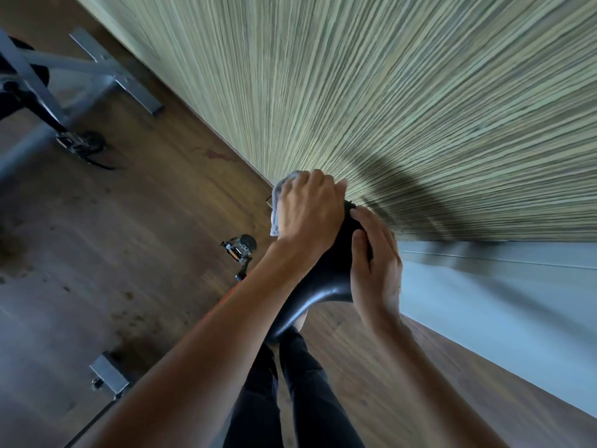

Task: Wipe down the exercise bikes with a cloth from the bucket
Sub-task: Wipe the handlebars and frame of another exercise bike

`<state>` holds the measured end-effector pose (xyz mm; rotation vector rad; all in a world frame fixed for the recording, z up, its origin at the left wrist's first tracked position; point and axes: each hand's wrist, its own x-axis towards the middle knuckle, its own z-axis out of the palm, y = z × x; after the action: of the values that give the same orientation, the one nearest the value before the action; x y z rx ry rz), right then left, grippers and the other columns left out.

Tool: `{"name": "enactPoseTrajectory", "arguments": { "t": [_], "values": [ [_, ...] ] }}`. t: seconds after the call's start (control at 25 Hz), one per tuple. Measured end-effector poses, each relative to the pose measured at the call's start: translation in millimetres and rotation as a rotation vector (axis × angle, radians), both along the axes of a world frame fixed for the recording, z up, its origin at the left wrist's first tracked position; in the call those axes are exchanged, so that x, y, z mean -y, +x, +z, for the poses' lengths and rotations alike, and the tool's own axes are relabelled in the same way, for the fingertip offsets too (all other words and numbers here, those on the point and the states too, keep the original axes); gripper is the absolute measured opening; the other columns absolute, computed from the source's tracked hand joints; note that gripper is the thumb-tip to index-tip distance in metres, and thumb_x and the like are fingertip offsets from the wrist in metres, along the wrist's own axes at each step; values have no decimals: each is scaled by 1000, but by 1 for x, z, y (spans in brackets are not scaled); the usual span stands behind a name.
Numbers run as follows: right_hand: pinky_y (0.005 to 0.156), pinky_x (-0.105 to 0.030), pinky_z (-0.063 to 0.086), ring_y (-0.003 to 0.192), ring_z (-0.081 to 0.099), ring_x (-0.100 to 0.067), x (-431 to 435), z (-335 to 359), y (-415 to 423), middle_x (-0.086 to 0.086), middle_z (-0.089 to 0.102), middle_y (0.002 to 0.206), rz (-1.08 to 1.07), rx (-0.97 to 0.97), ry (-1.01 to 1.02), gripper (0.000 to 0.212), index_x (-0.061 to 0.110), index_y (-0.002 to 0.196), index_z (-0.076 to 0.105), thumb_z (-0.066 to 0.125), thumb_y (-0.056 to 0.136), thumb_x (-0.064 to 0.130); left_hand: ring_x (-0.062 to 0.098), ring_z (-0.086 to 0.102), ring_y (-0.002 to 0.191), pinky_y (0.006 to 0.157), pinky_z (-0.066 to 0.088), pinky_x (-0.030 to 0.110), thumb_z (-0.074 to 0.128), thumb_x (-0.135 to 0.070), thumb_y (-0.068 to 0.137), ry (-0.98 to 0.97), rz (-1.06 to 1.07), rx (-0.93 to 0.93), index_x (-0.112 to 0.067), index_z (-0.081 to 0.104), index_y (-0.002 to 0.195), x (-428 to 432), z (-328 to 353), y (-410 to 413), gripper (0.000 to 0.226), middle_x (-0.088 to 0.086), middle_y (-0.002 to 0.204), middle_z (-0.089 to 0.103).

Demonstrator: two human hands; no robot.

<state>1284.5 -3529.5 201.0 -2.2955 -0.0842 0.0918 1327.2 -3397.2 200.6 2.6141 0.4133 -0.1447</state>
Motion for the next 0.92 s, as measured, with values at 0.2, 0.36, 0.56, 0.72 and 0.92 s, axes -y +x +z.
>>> {"name": "enactPoseTrajectory", "arguments": {
  "t": [0.2,0.36,0.56,0.72,0.92],
  "values": [
    [103,-19,43,121,57,1,22,14,8,17,66,123,-259,-65,158,34,21,126,67,44,104,9,28,58,108,95,41,44,45,-31,100,192,-404,-83,-19,66,108,50,13,9,26,5,108,66],
    [105,-36,46,119,57,-3,28,23,22,8,66,126,-429,-60,201,33,16,127,67,44,103,17,31,39,141,122,16,47,39,-29,105,-134,-343,96,-13,54,137,51,2,2,39,11,144,52],
    [117,-47,31,136,43,-17,-36,18,55,-4,51,146,132,-125,-294,48,17,139,54,40,104,47,16,4,153,123,-4,34,26,-31,107,-269,107,-23,-12,18,156,11,20,-99,54,6,164,18],
    [115,-47,30,132,45,-26,-43,-6,34,-3,57,138,186,57,-611,38,20,129,60,41,104,41,12,5,152,125,15,35,17,-46,103,-187,32,-192,-16,6,158,9,14,-190,63,2,166,12],
    [121,-52,23,148,33,-28,21,-18,-26,-6,41,157,523,391,-542,42,19,147,50,40,108,32,15,12,153,123,22,38,18,-43,105,-199,25,-151,-14,7,158,10,5,-200,61,4,165,15]
  ]
}}
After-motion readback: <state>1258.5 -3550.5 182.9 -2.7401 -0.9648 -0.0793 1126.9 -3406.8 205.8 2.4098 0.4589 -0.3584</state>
